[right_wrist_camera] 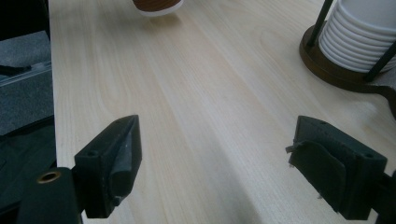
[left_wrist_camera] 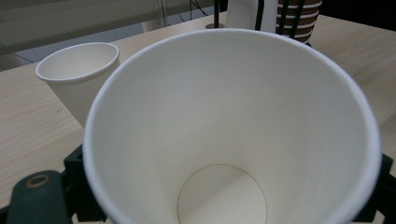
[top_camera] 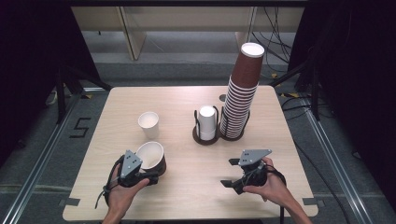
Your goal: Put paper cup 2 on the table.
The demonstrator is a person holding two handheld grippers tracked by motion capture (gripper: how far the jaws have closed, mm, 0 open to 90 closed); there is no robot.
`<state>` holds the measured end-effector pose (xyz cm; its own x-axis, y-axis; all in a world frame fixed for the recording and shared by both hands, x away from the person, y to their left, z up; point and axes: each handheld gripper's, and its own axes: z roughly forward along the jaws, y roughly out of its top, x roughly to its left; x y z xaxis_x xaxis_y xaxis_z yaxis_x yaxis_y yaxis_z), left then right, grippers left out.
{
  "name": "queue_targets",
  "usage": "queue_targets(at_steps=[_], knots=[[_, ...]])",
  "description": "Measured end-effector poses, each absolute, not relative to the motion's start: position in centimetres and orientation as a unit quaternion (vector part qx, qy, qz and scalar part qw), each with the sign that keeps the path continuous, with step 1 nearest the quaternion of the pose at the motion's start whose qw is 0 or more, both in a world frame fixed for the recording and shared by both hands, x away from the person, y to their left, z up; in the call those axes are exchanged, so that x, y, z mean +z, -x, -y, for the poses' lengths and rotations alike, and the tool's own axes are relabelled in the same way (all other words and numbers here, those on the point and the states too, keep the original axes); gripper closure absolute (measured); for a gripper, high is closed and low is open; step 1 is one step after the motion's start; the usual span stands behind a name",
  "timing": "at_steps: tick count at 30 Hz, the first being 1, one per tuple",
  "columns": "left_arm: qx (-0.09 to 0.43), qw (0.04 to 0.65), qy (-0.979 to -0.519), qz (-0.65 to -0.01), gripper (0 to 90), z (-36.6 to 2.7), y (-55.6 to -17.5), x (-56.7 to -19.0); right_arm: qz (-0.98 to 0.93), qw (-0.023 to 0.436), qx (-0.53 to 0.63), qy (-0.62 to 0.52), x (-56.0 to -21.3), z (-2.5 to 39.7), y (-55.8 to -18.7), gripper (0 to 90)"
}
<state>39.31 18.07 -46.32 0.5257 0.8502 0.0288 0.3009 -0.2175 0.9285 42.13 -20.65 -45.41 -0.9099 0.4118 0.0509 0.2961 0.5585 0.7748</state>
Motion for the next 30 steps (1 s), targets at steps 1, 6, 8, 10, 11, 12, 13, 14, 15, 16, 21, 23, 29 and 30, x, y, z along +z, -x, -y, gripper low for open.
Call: queue_targets(at_steps=[1,6,8,10,11,12,13,14,15,16,21,23,29,30], knots=[[0.283,0.483,-0.728,-0.397,13.1,-18.1,-39.3,-46.3,-0.880,0.066,0.425,-0.202,-45.4,20.7,-42.1,17.2],[0.288,0.475,-0.727,-0.403,13.1,-18.4,-39.6,-46.4,-0.881,0.062,0.423,-0.201,-45.5,20.6,-42.1,17.3],[0.291,0.471,-0.726,-0.407,13.1,-18.6,-39.7,-46.4,-0.881,0.063,0.422,-0.202,-45.5,20.6,-42.1,17.3],[0.292,0.472,-0.722,-0.413,13.1,-18.8,-39.8,-46.5,-0.881,0.065,0.422,-0.202,-45.6,20.6,-42.2,17.4],[0.293,0.470,-0.723,-0.413,13.1,-18.9,-39.9,-46.5,-0.882,0.064,0.422,-0.202,-45.6,20.6,-42.2,17.6],[0.293,0.468,-0.722,-0.416,13.1,-19.0,-39.9,-46.5,-0.881,0.061,0.419,-0.208,-45.6,20.6,-42.1,17.7],[0.294,0.467,-0.721,-0.418,13.1,-19.1,-40.0,-46.6,-0.882,0.062,0.419,-0.207,-45.7,20.7,-42.1,17.7],[0.294,0.465,-0.721,-0.421,13.1,-19.1,-40.1,-46.6,-0.882,0.062,0.419,-0.207,-45.7,20.7,-42.1,17.7],[0.294,0.465,-0.720,-0.422,13.1,-19.2,-40.2,-46.6,-0.882,0.062,0.419,-0.207,-45.7,20.7,-42.1,17.7],[0.296,0.463,-0.719,-0.427,13.1,-19.3,-40.3,-46.6,-0.882,0.062,0.419,-0.207,-45.7,20.8,-42.2,17.7],[0.298,0.455,-0.718,-0.434,13.0,-19.4,-41.1,-46.6,-0.882,0.060,0.418,-0.209,-45.7,20.9,-42.2,17.7],[0.301,0.452,-0.716,-0.438,13.0,-19.5,-41.6,-46.6,-0.881,0.062,0.420,-0.207,-45.7,21.0,-42.2,17.7],[0.304,0.446,-0.708,-0.456,13.0,-19.9,-42.8,-46.8,-0.880,0.064,0.419,-0.214,-45.7,21.5,-42.2,17.8],[0.305,0.444,-0.708,-0.457,13.0,-19.9,-42.9,-46.8,-0.879,0.066,0.421,-0.213,-45.7,21.5,-42.3,17.7]])
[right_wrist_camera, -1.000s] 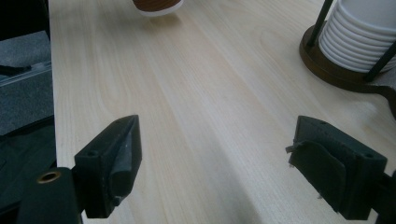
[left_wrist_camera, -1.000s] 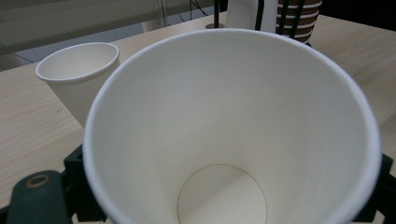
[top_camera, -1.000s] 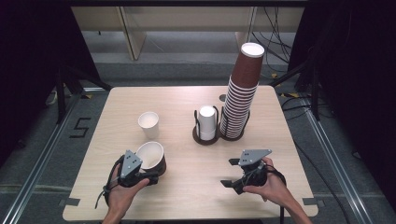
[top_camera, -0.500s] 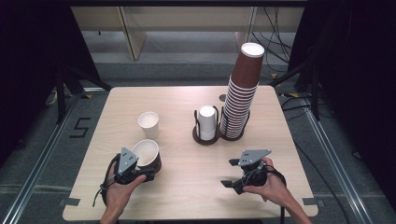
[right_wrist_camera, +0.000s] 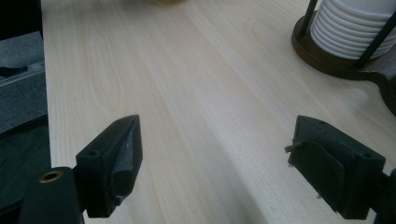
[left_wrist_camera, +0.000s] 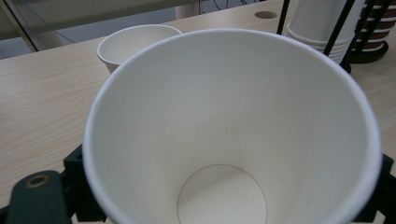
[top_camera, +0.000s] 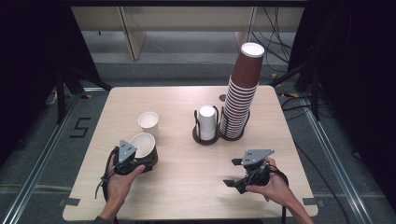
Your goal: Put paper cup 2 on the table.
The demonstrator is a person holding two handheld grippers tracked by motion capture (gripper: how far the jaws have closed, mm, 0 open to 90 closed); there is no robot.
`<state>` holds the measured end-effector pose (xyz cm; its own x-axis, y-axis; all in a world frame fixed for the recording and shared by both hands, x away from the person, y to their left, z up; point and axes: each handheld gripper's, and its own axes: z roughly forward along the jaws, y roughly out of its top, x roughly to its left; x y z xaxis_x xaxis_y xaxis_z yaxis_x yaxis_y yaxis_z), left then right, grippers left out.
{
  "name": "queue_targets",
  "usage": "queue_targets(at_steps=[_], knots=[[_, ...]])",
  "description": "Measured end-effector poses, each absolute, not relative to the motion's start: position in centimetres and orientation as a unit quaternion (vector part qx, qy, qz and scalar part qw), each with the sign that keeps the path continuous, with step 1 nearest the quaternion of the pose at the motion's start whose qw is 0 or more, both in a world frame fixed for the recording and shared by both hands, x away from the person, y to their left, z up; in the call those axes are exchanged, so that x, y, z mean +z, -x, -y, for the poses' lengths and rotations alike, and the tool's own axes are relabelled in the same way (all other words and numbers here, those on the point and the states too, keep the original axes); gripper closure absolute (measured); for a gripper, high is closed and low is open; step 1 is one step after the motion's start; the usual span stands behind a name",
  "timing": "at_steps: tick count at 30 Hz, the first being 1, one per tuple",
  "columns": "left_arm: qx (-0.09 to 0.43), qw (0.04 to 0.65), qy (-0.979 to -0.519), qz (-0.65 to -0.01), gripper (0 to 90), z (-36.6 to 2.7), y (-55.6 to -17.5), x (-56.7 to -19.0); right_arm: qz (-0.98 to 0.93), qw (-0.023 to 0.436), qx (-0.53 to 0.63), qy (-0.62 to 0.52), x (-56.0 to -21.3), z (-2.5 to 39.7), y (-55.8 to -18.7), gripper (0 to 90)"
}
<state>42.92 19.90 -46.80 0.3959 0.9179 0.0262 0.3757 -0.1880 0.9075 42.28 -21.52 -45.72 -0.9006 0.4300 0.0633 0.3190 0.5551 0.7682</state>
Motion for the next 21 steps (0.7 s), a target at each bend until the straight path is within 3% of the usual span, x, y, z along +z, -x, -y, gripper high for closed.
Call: queue_targets(at_steps=[21], knots=[[0.307,0.426,-0.701,-0.483,12.8,-20.6,-45.0,-46.7,-0.880,0.066,0.418,-0.217,-45.7,21.8,-42.4,17.8]])
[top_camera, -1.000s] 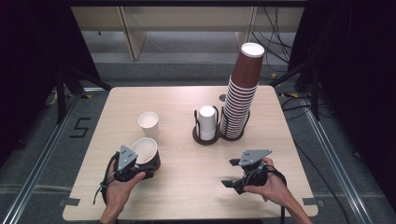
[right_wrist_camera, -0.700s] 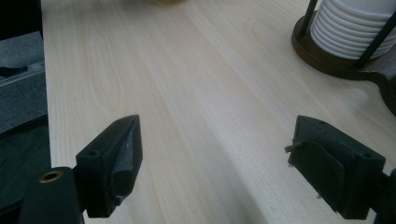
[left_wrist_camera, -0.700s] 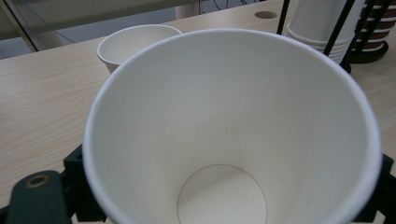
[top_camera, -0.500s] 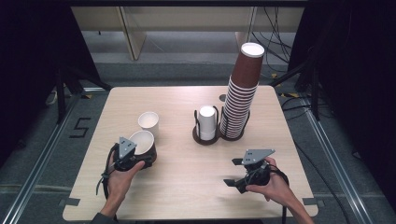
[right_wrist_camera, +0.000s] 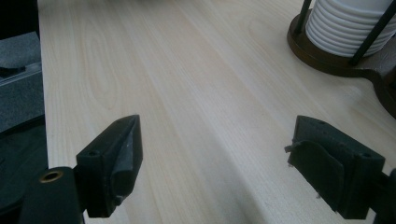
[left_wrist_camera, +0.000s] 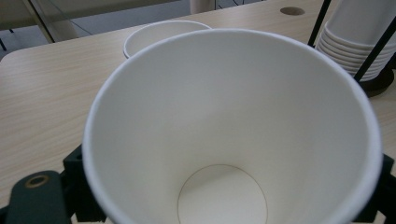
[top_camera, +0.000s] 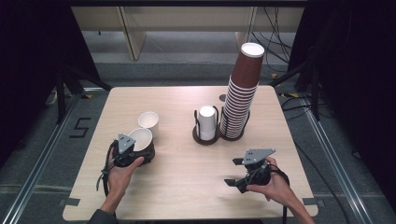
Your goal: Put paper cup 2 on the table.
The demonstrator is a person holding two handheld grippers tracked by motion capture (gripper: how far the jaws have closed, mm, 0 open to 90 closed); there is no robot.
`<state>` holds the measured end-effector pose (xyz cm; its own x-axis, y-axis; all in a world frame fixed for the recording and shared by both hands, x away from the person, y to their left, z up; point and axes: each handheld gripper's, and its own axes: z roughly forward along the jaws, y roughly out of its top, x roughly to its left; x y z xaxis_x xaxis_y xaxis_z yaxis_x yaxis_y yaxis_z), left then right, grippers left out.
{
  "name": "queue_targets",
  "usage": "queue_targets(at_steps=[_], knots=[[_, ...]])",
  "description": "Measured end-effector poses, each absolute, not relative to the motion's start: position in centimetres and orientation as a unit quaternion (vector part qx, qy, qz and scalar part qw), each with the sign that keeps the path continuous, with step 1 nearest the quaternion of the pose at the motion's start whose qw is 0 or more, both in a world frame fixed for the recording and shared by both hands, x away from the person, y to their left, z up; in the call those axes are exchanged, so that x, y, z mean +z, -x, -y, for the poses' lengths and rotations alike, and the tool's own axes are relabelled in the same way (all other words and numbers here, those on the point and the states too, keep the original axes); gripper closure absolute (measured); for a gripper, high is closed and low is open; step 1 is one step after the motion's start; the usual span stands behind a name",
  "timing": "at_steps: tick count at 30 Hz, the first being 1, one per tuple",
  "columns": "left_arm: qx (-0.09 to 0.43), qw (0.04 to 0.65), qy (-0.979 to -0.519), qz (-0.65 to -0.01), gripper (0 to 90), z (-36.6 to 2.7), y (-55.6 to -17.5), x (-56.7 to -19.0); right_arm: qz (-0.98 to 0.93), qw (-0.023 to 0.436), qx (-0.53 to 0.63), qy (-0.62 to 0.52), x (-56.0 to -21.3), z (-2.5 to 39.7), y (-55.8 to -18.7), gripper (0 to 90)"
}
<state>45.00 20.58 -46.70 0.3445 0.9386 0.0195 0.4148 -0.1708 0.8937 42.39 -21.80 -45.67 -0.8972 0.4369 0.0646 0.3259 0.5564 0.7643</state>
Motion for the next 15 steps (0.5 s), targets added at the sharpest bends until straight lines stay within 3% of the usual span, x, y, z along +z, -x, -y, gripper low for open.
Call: queue_targets(at_steps=[15], knots=[[0.309,0.404,-0.704,-0.496,12.2,-20.6,-46.2,-47.4,-0.881,0.061,0.416,-0.219,-45.8,21.7,-42.3,17.9]])
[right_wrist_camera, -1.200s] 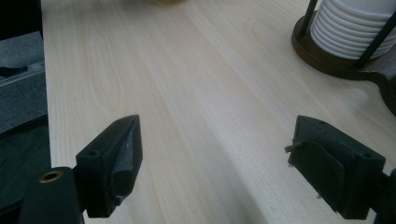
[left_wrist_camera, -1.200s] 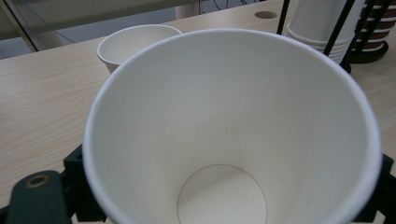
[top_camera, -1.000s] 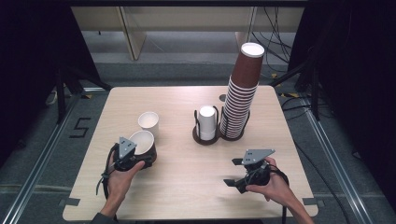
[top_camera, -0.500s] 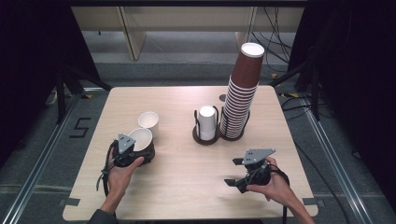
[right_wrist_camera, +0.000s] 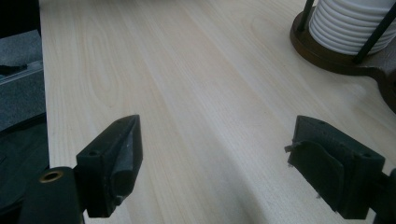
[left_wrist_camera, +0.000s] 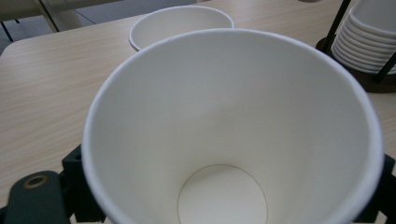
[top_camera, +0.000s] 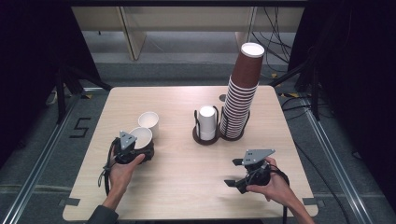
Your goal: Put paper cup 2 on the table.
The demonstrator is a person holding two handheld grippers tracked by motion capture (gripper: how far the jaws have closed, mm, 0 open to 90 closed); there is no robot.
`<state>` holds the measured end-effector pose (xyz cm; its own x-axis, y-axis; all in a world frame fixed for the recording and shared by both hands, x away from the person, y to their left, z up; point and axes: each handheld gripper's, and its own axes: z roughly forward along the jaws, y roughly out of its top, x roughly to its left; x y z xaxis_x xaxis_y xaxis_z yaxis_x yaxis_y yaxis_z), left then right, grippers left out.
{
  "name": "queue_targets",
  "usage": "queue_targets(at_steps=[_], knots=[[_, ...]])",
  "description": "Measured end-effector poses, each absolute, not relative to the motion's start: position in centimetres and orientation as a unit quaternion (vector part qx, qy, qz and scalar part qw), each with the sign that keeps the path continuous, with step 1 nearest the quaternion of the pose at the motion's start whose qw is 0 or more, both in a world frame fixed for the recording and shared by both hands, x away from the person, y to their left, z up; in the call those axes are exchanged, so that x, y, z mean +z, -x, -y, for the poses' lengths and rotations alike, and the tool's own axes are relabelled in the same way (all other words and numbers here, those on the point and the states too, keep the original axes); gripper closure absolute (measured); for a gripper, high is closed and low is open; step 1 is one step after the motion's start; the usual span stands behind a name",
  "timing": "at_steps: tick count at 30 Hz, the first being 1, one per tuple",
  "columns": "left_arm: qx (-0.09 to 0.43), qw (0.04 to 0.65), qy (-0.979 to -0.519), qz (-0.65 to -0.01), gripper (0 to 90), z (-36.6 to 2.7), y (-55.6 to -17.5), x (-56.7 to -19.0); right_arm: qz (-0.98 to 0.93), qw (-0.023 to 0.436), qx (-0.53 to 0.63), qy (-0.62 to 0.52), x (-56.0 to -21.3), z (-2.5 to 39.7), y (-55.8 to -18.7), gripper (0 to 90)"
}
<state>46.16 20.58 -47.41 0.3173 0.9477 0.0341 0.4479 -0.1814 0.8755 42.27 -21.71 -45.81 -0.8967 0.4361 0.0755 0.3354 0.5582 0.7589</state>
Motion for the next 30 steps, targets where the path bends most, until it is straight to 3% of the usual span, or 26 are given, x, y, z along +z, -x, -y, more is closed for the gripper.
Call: queue_targets(at_steps=[30], knots=[[0.288,0.406,-0.706,-0.503,14.3,-21.4,-45.8,-48.9,-0.884,0.053,0.412,-0.214,-46.0,21.8,-42.1,18.0]])
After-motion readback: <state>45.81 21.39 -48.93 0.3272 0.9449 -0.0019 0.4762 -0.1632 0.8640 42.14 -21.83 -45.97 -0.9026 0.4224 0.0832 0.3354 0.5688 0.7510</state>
